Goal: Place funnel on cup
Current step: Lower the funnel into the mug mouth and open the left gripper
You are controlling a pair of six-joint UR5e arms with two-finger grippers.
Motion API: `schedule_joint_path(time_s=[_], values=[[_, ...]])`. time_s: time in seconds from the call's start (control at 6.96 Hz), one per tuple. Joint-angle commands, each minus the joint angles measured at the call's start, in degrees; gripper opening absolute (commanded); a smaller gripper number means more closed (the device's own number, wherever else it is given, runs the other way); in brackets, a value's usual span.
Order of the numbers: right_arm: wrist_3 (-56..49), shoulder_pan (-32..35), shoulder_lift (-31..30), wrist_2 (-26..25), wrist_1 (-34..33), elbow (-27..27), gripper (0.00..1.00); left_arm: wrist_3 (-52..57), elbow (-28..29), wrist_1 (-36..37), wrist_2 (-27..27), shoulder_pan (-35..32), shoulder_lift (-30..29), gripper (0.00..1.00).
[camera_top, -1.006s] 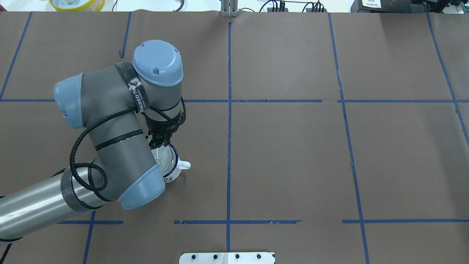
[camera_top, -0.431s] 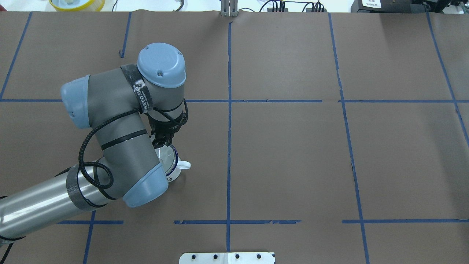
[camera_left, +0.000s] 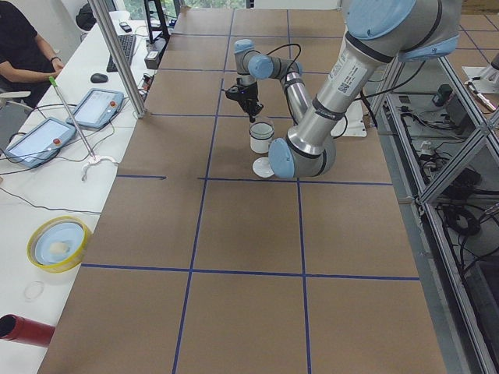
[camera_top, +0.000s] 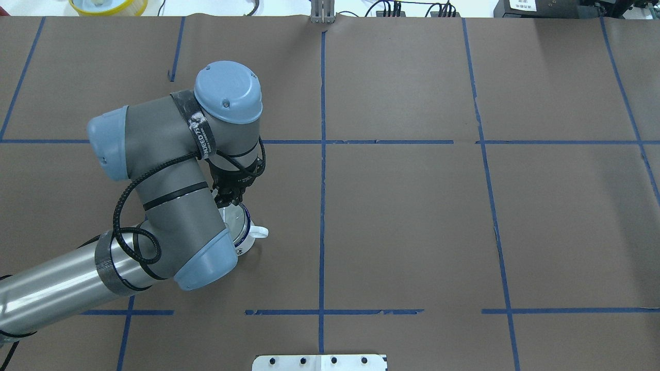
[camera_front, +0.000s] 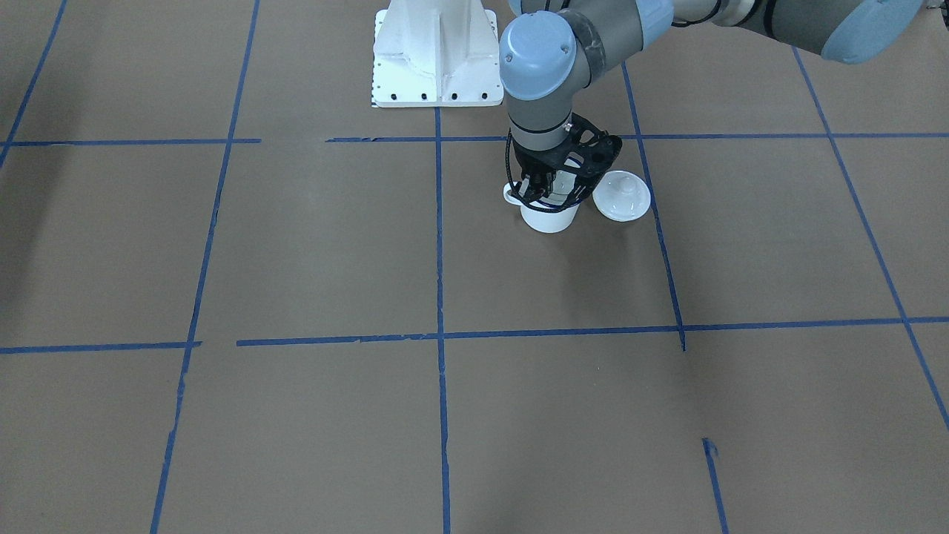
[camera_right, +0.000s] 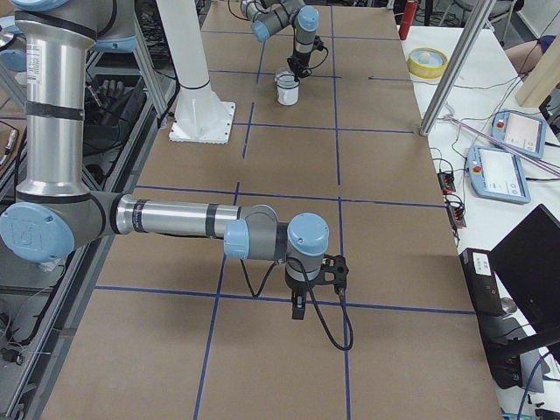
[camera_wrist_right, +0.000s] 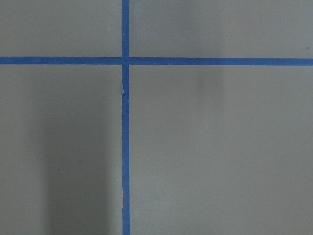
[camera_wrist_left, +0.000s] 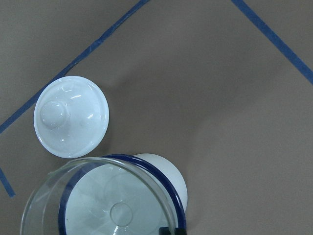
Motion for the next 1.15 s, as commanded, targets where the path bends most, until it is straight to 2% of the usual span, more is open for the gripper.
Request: schedule_joint_path(time_s=[0.0, 0.14, 0.29, 0.57, 1.01], values=[[0.0, 0.0, 0.0, 0.0, 0.0, 0.0, 1.00, 0.2, 0.8, -0.7, 0.0, 0.1, 0.0, 0.06], [0.0, 0.0, 0.0, 0.0, 0.0, 0.0, 1.00, 0.2, 0.7, -0.7, 0.1, 0.1, -0.1, 0.72], [0.0, 0.0, 0.0, 0.0, 0.0, 0.0, 1.00, 0.2, 0.7, -0.7, 0.2, 0.1, -0.2, 1.00], [0.0, 0.0, 0.0, 0.0, 0.0, 0.0, 1.00, 0.4, -0.7, -0.5, 0.4, 0.0, 0.0, 1.00], [0.0, 0.0, 0.0, 0.0, 0.0, -0.1, 1.00, 28.6, -9.3, 0.3, 0.7, -8.4, 6.2, 1.00]])
